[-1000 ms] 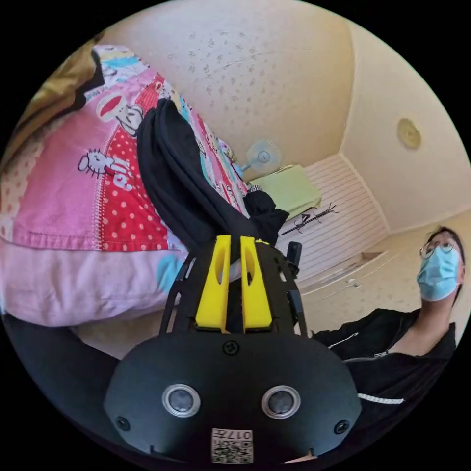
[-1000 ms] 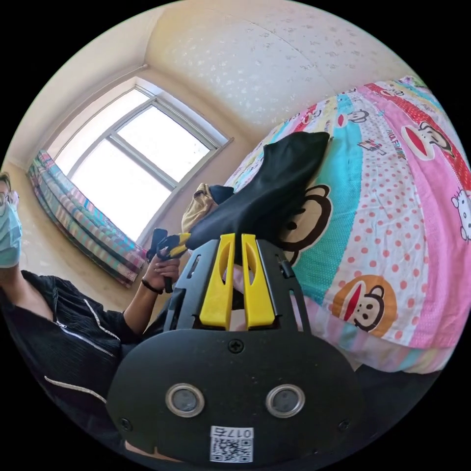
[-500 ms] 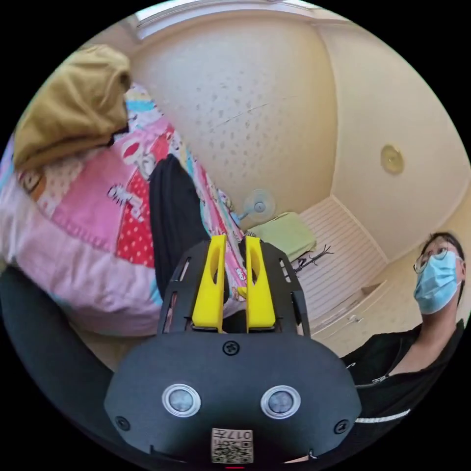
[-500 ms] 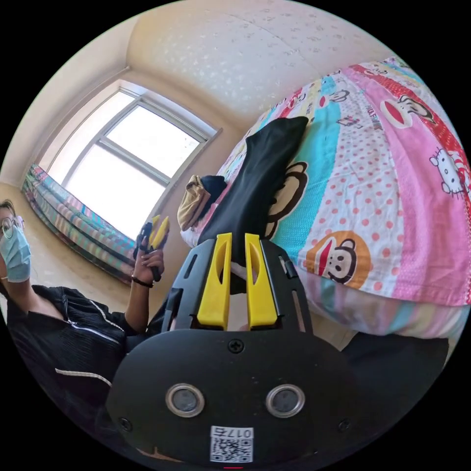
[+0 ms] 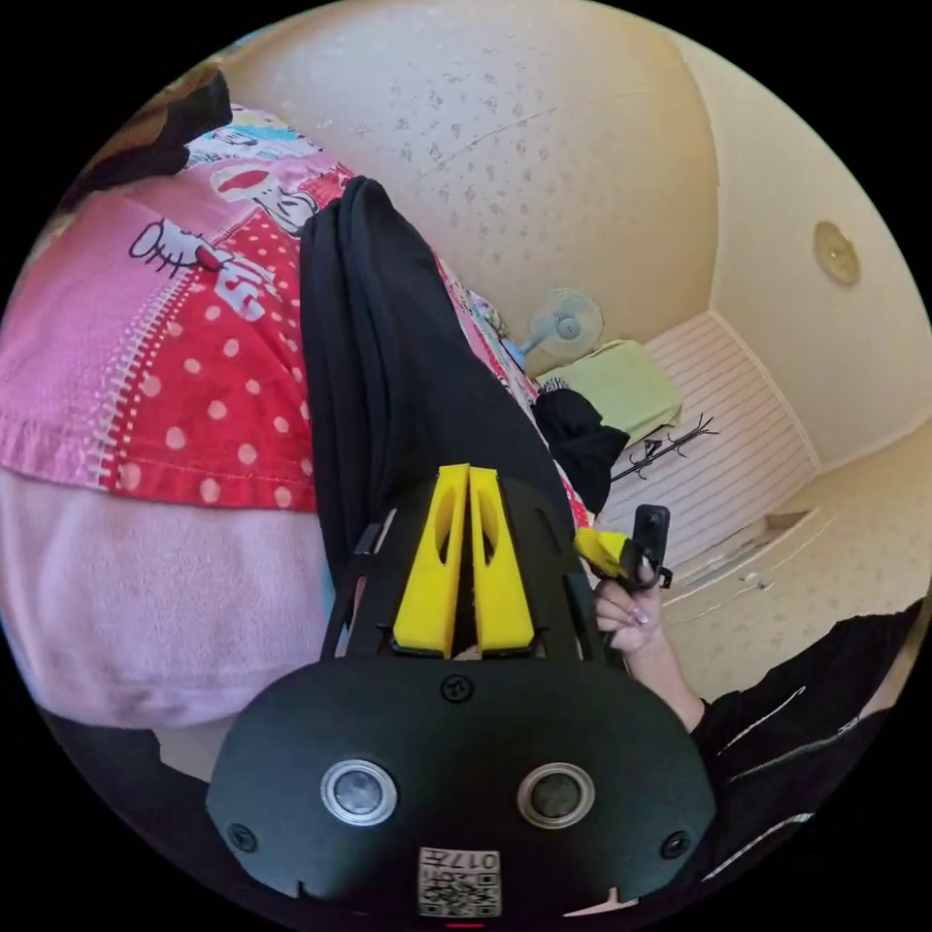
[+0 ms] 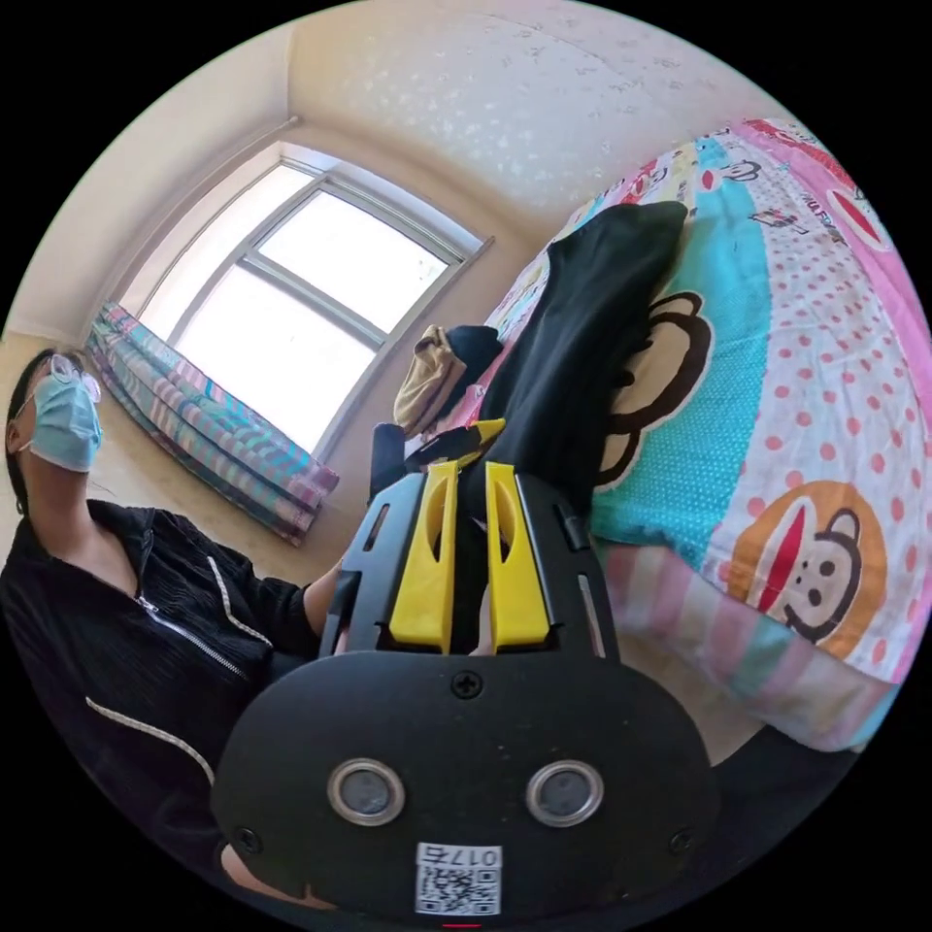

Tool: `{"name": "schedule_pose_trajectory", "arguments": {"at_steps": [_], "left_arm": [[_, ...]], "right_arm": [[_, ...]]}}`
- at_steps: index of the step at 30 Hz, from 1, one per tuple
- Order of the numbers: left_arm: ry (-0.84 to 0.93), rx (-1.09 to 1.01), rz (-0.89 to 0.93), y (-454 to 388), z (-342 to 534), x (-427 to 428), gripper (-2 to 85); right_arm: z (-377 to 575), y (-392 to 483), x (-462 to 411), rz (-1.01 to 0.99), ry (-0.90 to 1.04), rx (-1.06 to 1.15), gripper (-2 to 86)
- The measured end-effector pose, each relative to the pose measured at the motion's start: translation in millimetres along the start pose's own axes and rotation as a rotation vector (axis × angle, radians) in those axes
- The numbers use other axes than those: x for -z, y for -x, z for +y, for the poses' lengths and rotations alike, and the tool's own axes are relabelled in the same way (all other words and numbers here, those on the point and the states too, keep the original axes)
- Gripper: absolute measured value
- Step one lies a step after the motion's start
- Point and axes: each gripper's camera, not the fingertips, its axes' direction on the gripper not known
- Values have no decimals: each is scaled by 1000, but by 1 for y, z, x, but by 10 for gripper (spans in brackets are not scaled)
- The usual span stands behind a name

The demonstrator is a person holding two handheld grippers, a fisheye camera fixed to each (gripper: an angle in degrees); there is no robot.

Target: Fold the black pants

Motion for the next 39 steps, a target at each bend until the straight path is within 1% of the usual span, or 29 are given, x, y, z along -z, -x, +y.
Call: {"name": "schedule_pose_trajectory", "arguments": {"at_steps": [1,3,5,6,7,8,9,10,11,13,14,15,16,17,18,19,20,22,24,27,29,32,33,36,39], "left_arm": [[46,-36,-44,-8,-6,-3,-7],[88,-103,-128,-25,-10,-8,-7],[110,-170,-215,-41,-8,-16,-7],[110,-176,-227,-43,-7,-17,-7],[106,-179,-237,-45,-4,-17,-8],[97,-177,-230,-44,-2,-16,-8],[93,-174,-221,-43,0,-15,-8],[87,-164,-193,-39,1,-12,-8],[86,-151,-158,-33,1,-10,-9],[91,-140,-107,-26,1,-7,-10],[97,-130,-73,-21,1,-5,-10],[104,-125,-50,-19,0,-5,-10],[139,-117,4,-13,-4,-7,-10],[193,-118,54,-8,-12,-9,-10],[218,-121,72,-5,-15,-9,-10],[251,-127,106,-1,-21,-10,-10],[270,-122,139,2,-24,-11,-10],[288,-113,179,6,-25,-11,-10],[326,-126,195,7,-26,-11,-10],[355,-159,188,4,-32,-6,-10],[345,-161,217,4,-34,-1,-10],[386,-128,293,12,-37,-4,-10],[394,-126,292,13,-38,-4,-10],[344,-120,262,14,-42,6,-10],[331,-113,246,14,-45,13,-10]], "right_arm": [[-13,1,7,-13,-67,32,60],[-43,2,12,4,-140,89,64],[-90,6,1,22,-120,151,70],[-128,11,-20,33,-30,205,76],[-169,16,-53,82,101,244,87],[-188,17,-74,122,175,254,93],[-223,18,-121,216,321,290,98],[-250,20,-166,341,408,343,100],[-261,22,-188,399,436,371,99],[-305,36,-263,534,503,516,93],[-314,41,-280,561,512,557,92],[-329,49,-315,631,561,664,90],[-338,48,-355,743,655,752,88],[-342,44,-374,792,706,771,87],[-345,34,-409,845,819,797,89],[-343,26,-435,861,899,825,89],[-341,23,-445,860,925,834,87],[-334,6,-478,845,988,782,79],[-326,-2,-495,905,988,761,69],[-320,16,-499,931,926,799,45],[-322,34,-494,940,873,818,37],[-330,56,-481,943,726,766,32],[-330,58,-480,942,672,756,31],[-318,39,-498,1006,655,756,35],[-295,15,-513,1002,635,772,43]]}}
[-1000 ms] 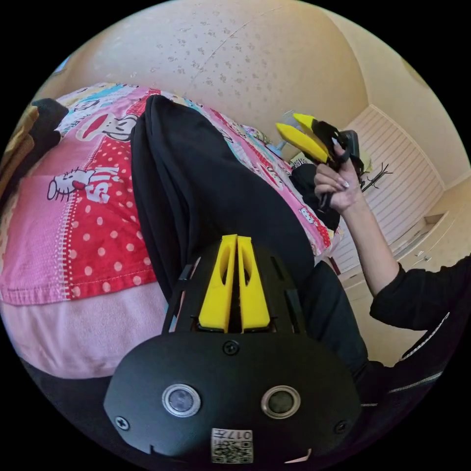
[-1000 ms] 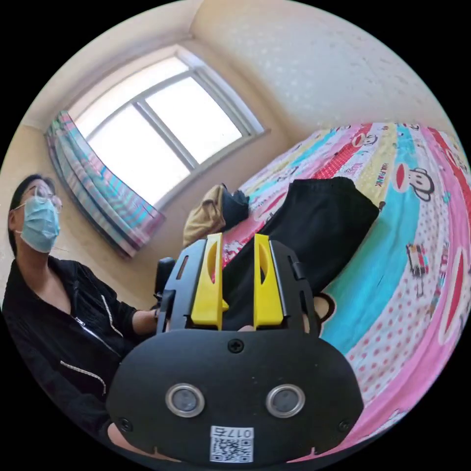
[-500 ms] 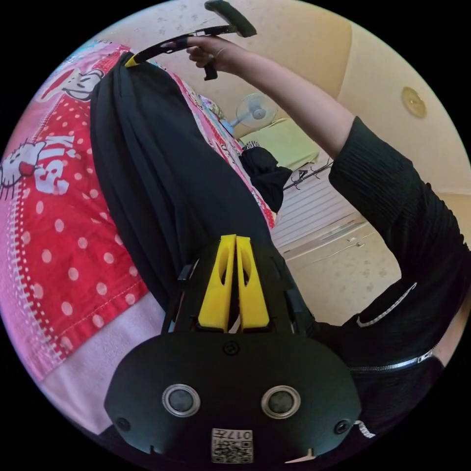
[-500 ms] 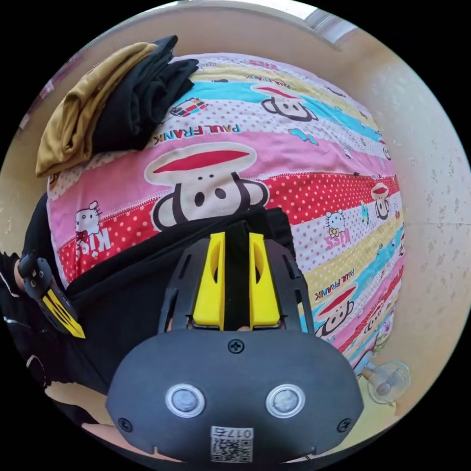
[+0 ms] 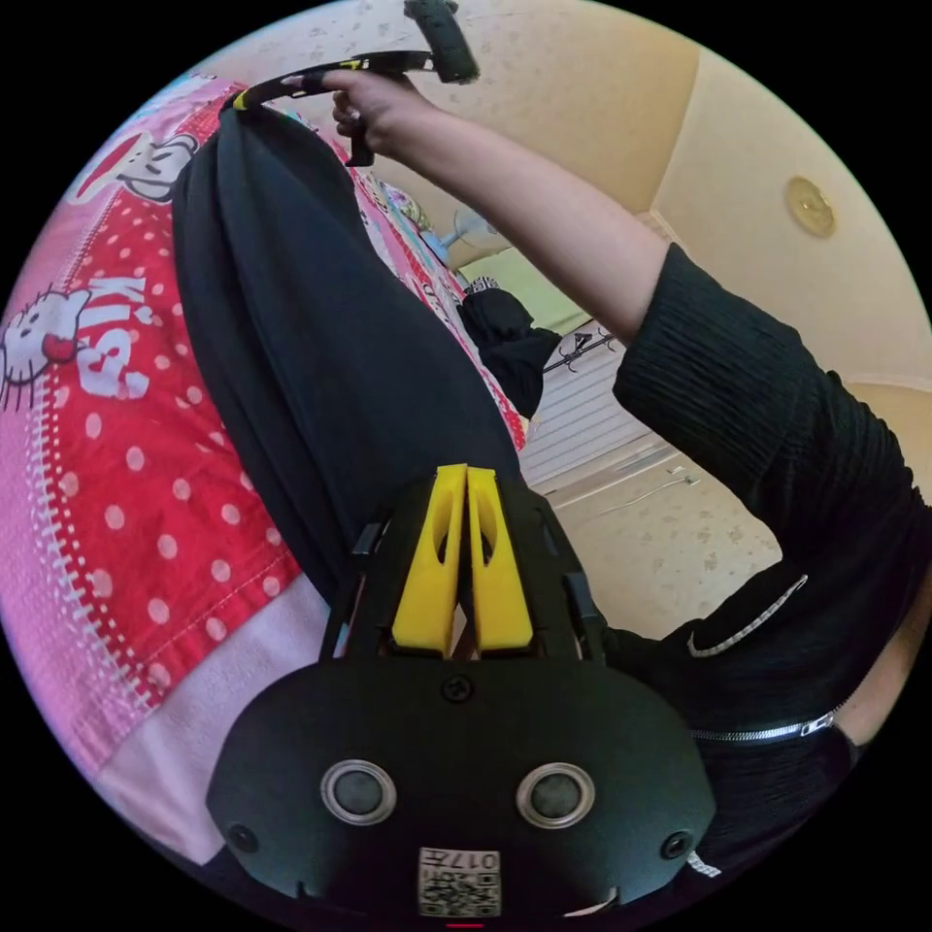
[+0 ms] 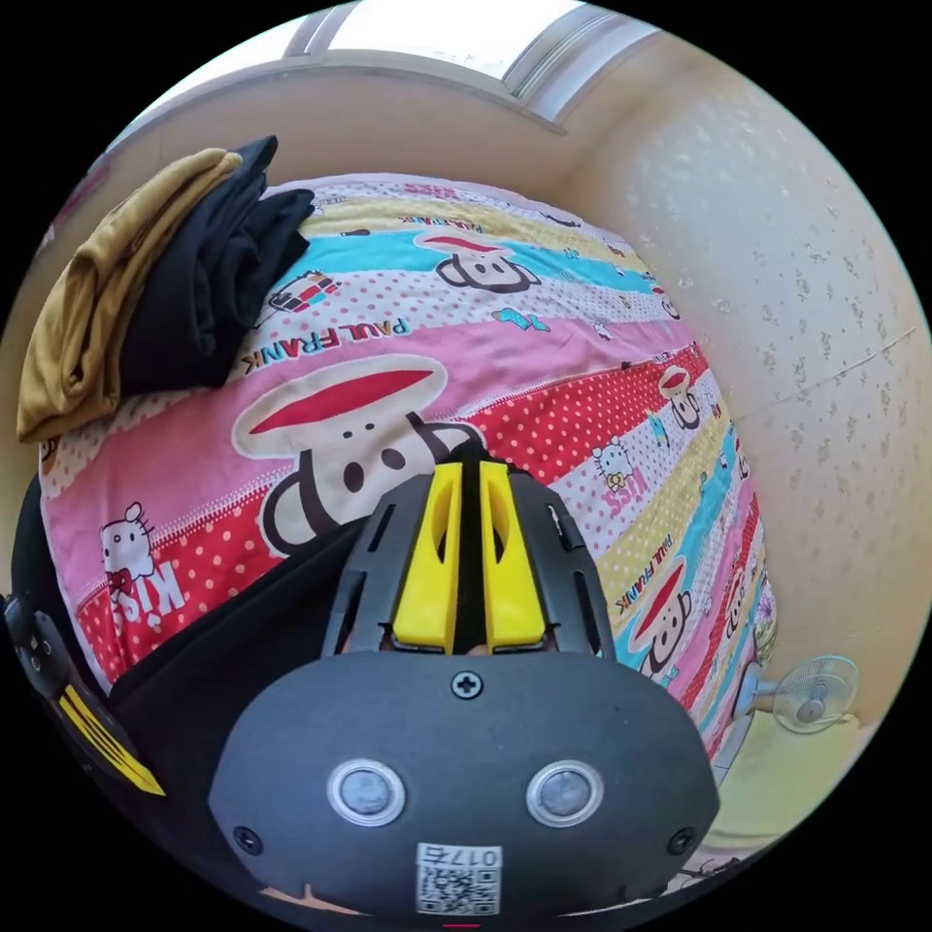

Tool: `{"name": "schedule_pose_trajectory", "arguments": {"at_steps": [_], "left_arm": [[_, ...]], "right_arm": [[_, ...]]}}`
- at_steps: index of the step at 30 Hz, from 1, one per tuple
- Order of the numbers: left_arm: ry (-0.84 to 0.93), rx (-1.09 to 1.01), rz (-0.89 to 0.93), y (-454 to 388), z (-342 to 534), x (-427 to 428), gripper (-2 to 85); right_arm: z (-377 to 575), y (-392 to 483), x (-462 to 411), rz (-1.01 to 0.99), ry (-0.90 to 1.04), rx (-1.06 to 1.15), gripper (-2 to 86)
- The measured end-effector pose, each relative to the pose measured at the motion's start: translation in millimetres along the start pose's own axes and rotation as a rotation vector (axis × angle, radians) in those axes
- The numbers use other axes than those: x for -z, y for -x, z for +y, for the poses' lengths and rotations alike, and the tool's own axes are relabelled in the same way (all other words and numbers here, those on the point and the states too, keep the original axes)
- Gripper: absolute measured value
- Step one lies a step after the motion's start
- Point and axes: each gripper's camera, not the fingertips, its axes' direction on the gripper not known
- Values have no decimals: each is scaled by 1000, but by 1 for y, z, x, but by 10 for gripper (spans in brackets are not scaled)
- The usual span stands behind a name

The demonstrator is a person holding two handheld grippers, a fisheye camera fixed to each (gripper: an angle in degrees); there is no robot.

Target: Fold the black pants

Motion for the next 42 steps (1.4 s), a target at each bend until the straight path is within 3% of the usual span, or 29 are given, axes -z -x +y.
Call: {"name": "schedule_pose_trajectory", "arguments": {"at_steps": [5,8,10,12,16,20,22,26,30,32,36,38,40,42], "left_arm": [[-9,10,-24,-3,-3,11,-10],[-6,10,-40,-6,-7,22,-10],[-30,20,-103,-8,-7,35,-9],[-89,25,-144,-12,-6,51,-9],[-268,43,-256,-23,3,78,-8],[-195,85,-487,-43,-4,66,-9],[-191,62,-573,-59,-6,60,-10],[-265,81,-596,-75,-3,58,-10],[-376,55,-577,-93,11,70,-9],[-413,-91,-620,-129,17,71,-7],[-401,-147,-588,-145,15,51,-8],[-244,-56,-789,-131,5,22,-8],[-301,-127,-873,-151,11,13,-6],[-316,-174,-938,-175,13,3,-2]], "right_arm": [[13,-10,12,-23,-20,-104,69],[54,-46,77,13,-246,-318,101],[106,-72,132,-100,-396,-489,106],[149,-72,165,-178,-456,-503,106],[264,-33,209,-64,-406,-683,98],[358,14,241,-60,-443,-751,89],[398,29,247,-156,-392,-802,82],[435,34,206,-276,-216,-795,74],[476,9,230,-377,-315,-857,75],[493,7,262,-348,-384,-910,80],[548,36,310,-497,-697,-970,77],[562,54,306,-482,-741,-960,79],[575,67,296,-411,-663,-914,83],[595,67,310,-383,-705,-952,86]]}}
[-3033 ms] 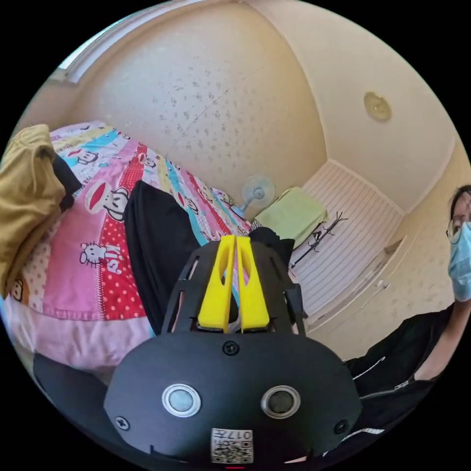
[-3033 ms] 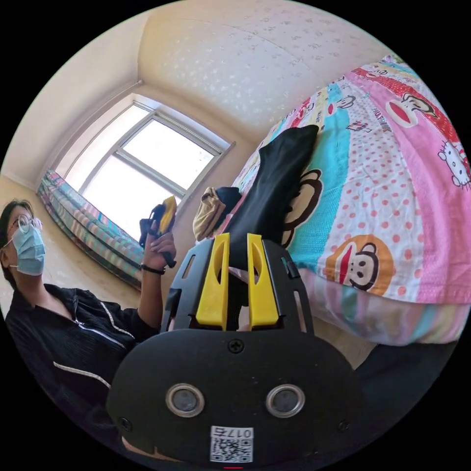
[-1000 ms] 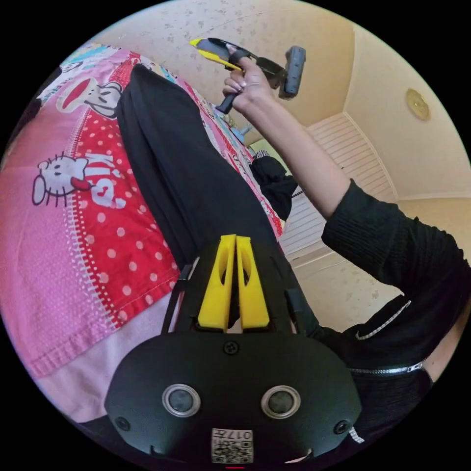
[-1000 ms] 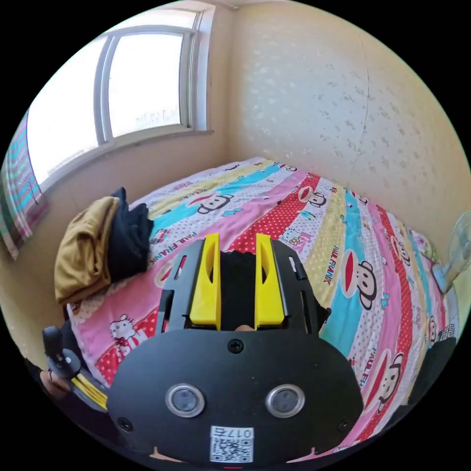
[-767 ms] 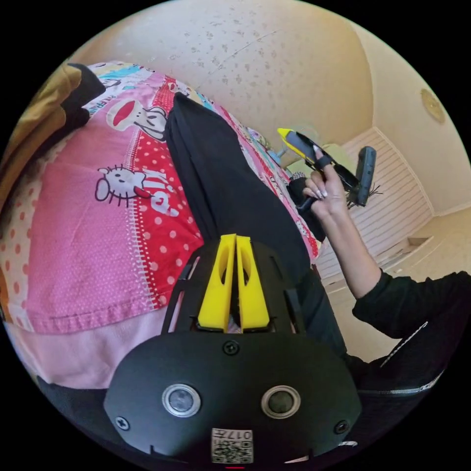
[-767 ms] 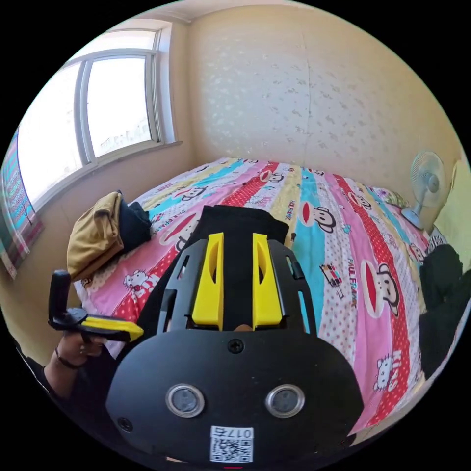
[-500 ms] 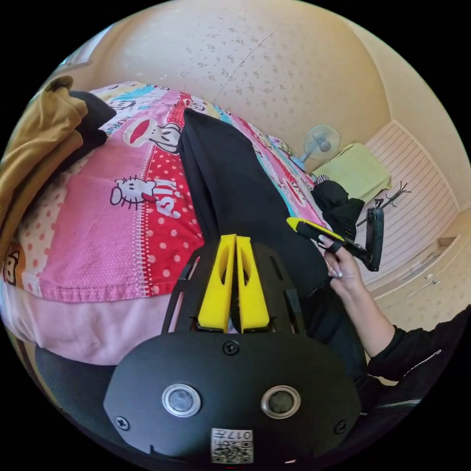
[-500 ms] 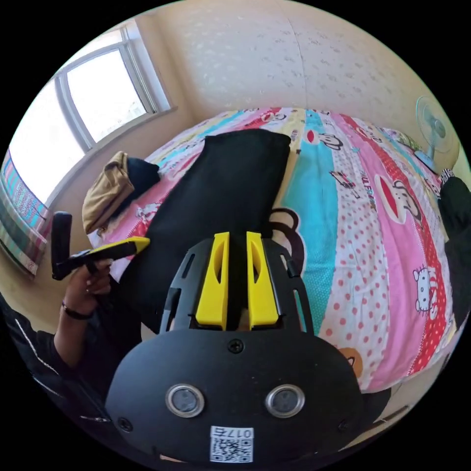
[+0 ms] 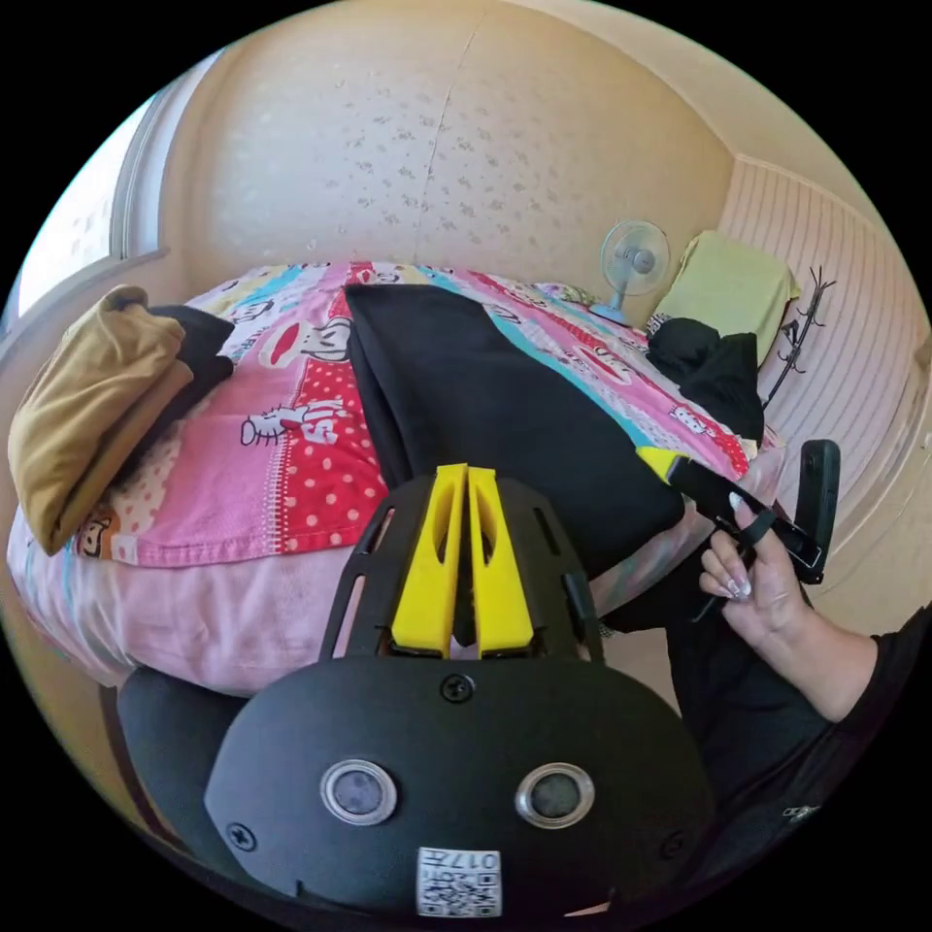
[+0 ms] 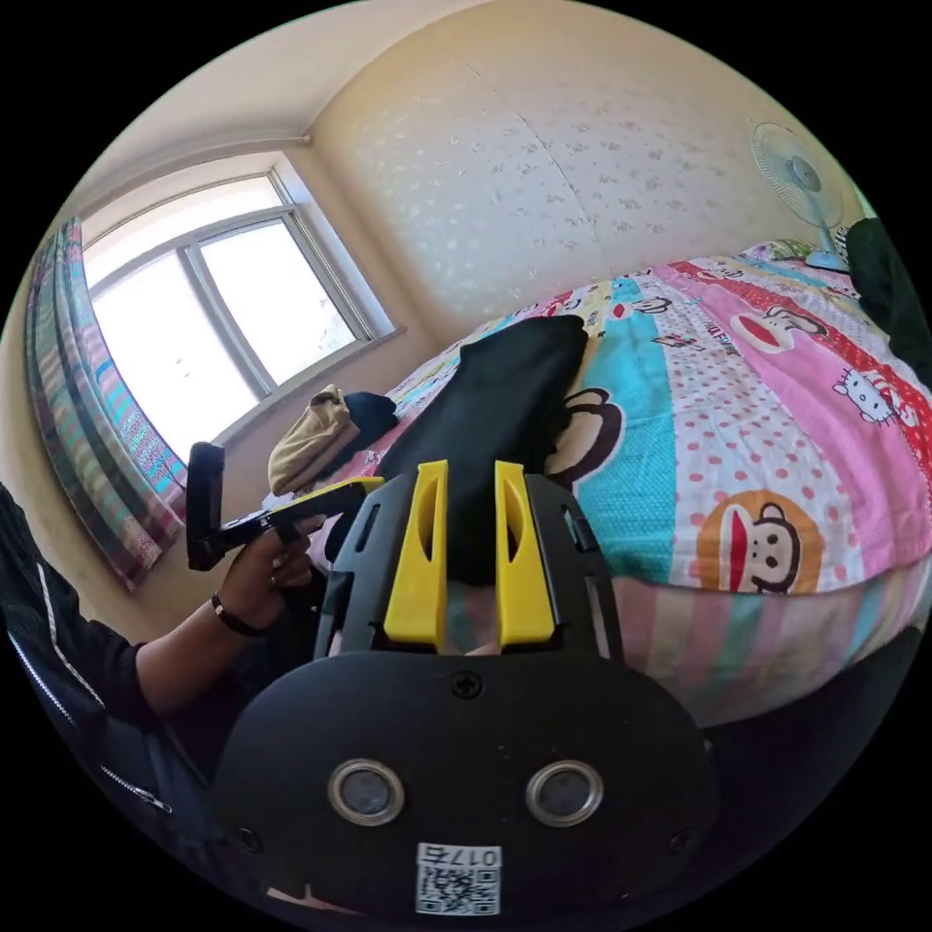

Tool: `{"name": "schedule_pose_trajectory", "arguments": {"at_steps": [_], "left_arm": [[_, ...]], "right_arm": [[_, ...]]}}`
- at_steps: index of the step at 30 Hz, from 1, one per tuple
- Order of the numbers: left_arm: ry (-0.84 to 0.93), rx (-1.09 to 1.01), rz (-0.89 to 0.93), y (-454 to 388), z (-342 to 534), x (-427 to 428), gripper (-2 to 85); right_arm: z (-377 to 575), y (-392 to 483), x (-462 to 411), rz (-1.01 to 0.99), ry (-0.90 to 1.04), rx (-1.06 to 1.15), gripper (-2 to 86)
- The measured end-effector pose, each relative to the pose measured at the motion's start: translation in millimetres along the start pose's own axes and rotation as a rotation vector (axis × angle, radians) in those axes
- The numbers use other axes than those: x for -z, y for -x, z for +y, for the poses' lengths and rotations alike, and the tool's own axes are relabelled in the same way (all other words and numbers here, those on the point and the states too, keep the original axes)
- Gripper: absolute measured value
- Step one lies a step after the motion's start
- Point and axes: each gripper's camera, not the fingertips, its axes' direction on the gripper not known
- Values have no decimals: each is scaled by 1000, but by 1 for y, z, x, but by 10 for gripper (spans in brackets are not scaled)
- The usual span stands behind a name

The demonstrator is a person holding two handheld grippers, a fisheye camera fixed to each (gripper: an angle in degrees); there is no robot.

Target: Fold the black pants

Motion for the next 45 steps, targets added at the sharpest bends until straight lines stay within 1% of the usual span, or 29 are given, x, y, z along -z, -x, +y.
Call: {"name": "schedule_pose_trajectory", "arguments": {"at_steps": [1,2,3,4,5,7,8,10,12,13,16,18,19,20,23,26,29,31,33,34,36,38,39,40,41,45], "left_arm": [[-5,-33,16,-12,-4,7,3],[-7,-46,80,-20,-9,14,22],[-15,-42,118,-23,-11,19,31],[-48,-42,194,-28,-13,31,44],[-83,-74,261,-36,-12,42,56],[-105,-168,307,-53,-10,51,73],[-79,-243,326,-64,-11,49,87],[-6,-323,369,-75,-15,41,100],[62,-274,372,-70,-21,31,107],[69,-205,373,-59,-23,28,107],[-3,-59,396,-27,-17,28,98],[14,-6,382,-9,-13,17,91],[66,21,381,1,-11,3,86],[83,54,413,12,-9,-7,78],[36,170,485,35,-1,-14,57],[15,188,514,42,0,-14,52],[9,170,536,42,-4,-10,63],[-8,160,569,42,-8,-3,70],[-37,116,605,40,-14,9,79],[-54,58,611,37,-21,20,94],[-23,-63,596,27,-35,34,125],[47,-276,504,3,-46,48,147],[48,-321,463,-3,-46,52,150],[34,-382,384,-12,-45,58,152],[17,-404,335,-17,-44,62,152],[36,-418,309,-26,-47,56,130]], "right_arm": [[-1,0,19,1,-71,-9,97],[-2,1,27,5,-106,-11,107],[-4,2,43,17,-176,-16,132],[-4,0,56,19,-226,-48,164],[-3,-1,63,14,-243,-68,169],[2,-6,82,-33,-268,-121,183],[3,-6,85,-40,-264,-134,185],[7,-8,92,-68,-219,-209,190],[9,-6,93,-100,-183,-229,191],[9,-6,89,-113,-152,-242,192],[9,-15,79,-175,-56,-350,198],[10,-20,75,-218,-48,-398,199],[9,-23,72,-239,-39,-413,198],[7,-24,71,-245,-32,-419,198],[-5,-28,65,-276,-37,-419,195],[-20,-29,60,-266,-44,-424,191],[-31,-36,53,-258,-34,-482,170],[-42,-49,48,-254,17,-559,118],[-50,-60,48,-290,49,-623,80],[-56,-66,48,-326,59,-658,69],[-63,-72,50,-378,68,-721,57],[-73,-75,50,-442,68,-786,49],[-81,-75,49,-481,70,-821,45],[-91,-74,47,-503,80,-840,42],[-97,-73,47,-508,86,-840,41],[-140,-64,44,-528,126,-809,38]]}}
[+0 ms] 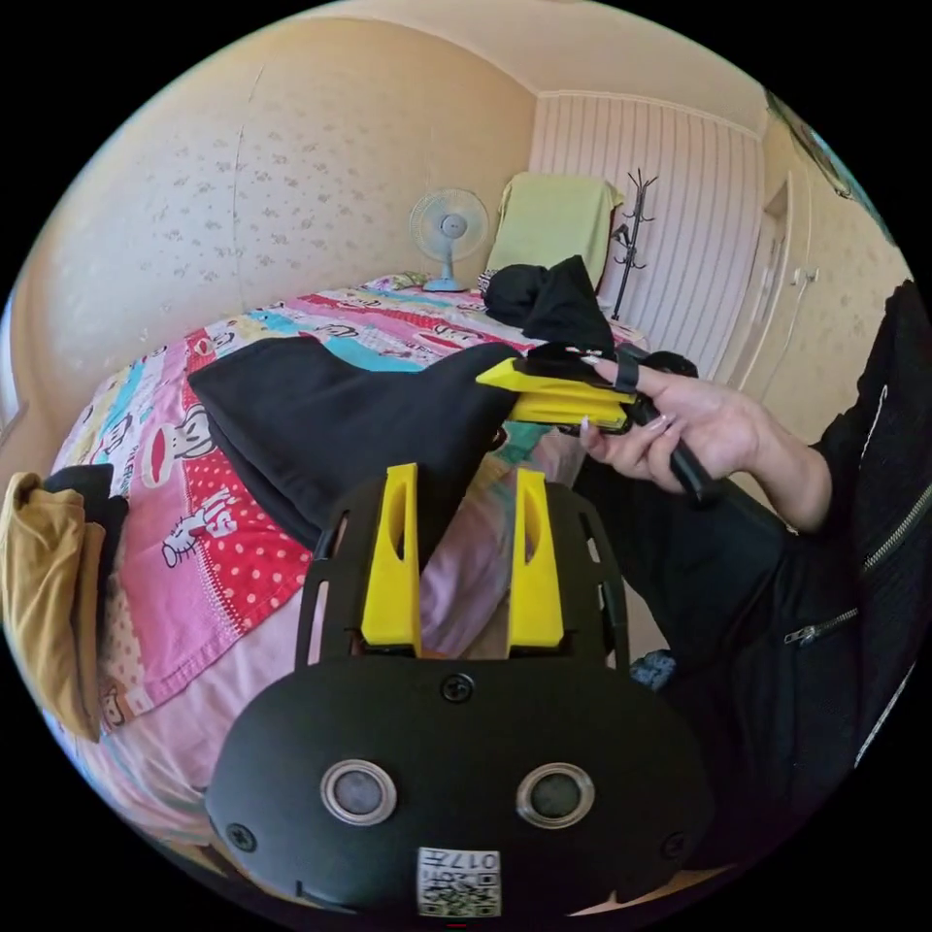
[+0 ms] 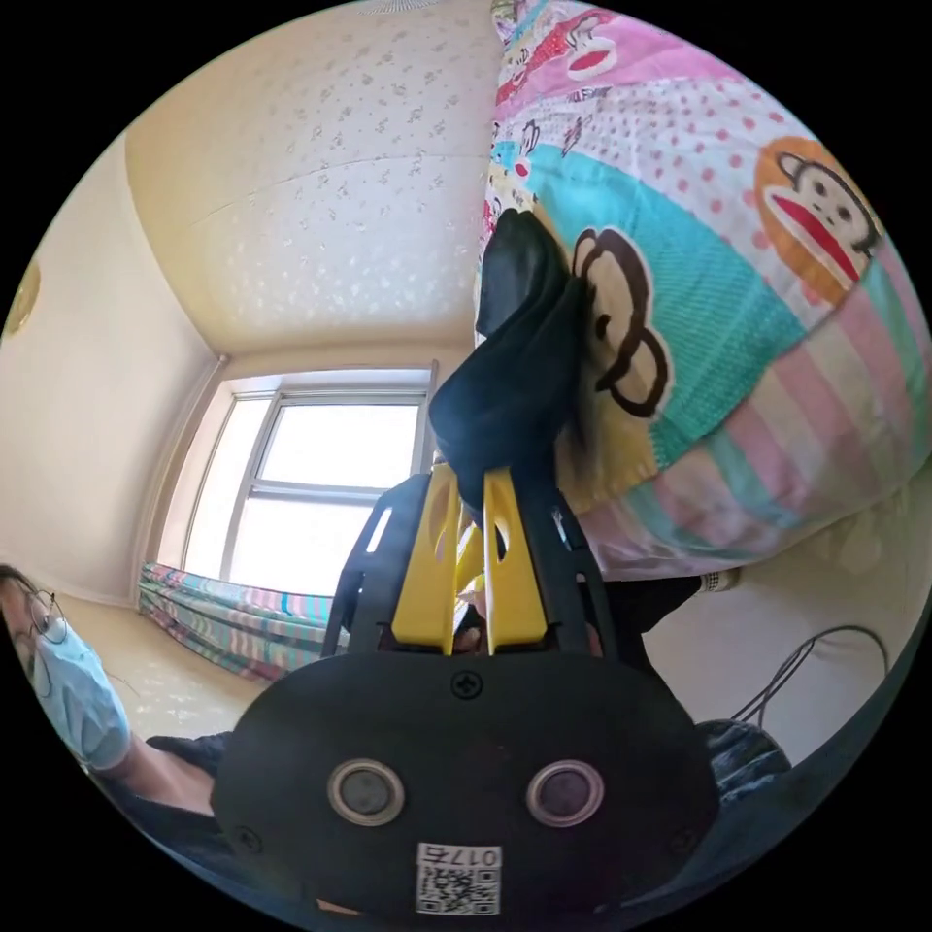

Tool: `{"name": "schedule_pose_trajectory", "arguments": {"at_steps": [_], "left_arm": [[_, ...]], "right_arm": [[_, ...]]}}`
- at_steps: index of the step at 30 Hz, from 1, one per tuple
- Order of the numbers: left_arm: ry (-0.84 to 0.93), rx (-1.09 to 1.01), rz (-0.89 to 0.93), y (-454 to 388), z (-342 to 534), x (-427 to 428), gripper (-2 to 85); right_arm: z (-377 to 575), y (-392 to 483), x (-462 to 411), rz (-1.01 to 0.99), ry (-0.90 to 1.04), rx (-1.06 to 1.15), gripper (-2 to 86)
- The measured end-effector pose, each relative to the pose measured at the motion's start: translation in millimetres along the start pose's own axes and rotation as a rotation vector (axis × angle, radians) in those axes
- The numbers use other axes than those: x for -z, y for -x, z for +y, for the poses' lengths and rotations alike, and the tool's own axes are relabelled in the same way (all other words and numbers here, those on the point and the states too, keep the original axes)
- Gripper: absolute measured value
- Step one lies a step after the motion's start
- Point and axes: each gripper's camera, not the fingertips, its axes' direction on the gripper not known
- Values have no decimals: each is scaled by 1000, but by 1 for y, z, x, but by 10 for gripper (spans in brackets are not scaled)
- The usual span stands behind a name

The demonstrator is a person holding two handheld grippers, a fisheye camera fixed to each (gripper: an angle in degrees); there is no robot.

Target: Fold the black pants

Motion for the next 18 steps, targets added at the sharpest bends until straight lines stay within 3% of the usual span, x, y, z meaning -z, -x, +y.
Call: {"name": "schedule_pose_trajectory", "arguments": {"at_steps": [5,12,18], "left_arm": [[-55,65,-144,-8,-3,-3,63],[-72,265,-20,21,6,2,47],[-79,308,-8,23,16,2,47]], "right_arm": [[-10,21,-8,10,-5,63,43],[27,4,-12,178,-107,191,90],[37,-22,-53,99,-110,115,160]]}}
